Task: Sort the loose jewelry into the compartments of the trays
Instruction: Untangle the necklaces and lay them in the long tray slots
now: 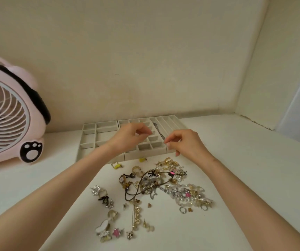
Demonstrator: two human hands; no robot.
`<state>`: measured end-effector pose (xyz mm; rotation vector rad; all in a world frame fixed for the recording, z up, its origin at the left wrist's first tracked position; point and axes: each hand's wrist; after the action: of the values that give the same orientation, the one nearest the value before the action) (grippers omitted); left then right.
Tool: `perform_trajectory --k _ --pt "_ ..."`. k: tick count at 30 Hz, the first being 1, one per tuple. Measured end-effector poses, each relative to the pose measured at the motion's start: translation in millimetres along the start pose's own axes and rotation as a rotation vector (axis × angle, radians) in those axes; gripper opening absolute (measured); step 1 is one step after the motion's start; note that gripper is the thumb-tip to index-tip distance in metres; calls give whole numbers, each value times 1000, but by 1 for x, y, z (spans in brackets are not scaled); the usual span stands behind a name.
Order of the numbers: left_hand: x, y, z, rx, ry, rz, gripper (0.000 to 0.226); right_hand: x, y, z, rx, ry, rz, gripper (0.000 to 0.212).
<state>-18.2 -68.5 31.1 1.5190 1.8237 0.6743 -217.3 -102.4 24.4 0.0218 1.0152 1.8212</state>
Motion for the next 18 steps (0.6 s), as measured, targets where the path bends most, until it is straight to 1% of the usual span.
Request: perform_trajectory --k 2,5,7,11,14,16,18 --pt "16 -2 1 -23 -13 8 13 4 -3 1 26 -2 77 14" --pt "31 -9 1 -42 -42 22 7 11 -4 0 97 -5 220 8" --pt "36 -17 0 -56 -38 28 5 14 -4 -1 141 1 290 10" --pt "40 -31 2 -122 -64 31 8 18 -1 -3 156 11 307 16" --pt "44 -34 7 -167 -95 45 11 19 -3 -5 105 52 299 18" --pt "47 -33 11 -188 -99 70 22 20 -6 -5 80 82 324 20" --pt "48 -33 12 -189 -109 97 33 21 -12 -2 110 116 364 20"
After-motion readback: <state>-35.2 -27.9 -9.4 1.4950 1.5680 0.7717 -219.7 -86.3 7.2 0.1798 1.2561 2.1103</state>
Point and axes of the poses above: each hand's wrist, its own x-axis away from the middle knuckle, its own y-axis out of the back of the hand, z = x × y, and after that the axes turned 14 degrees about y, right-handed
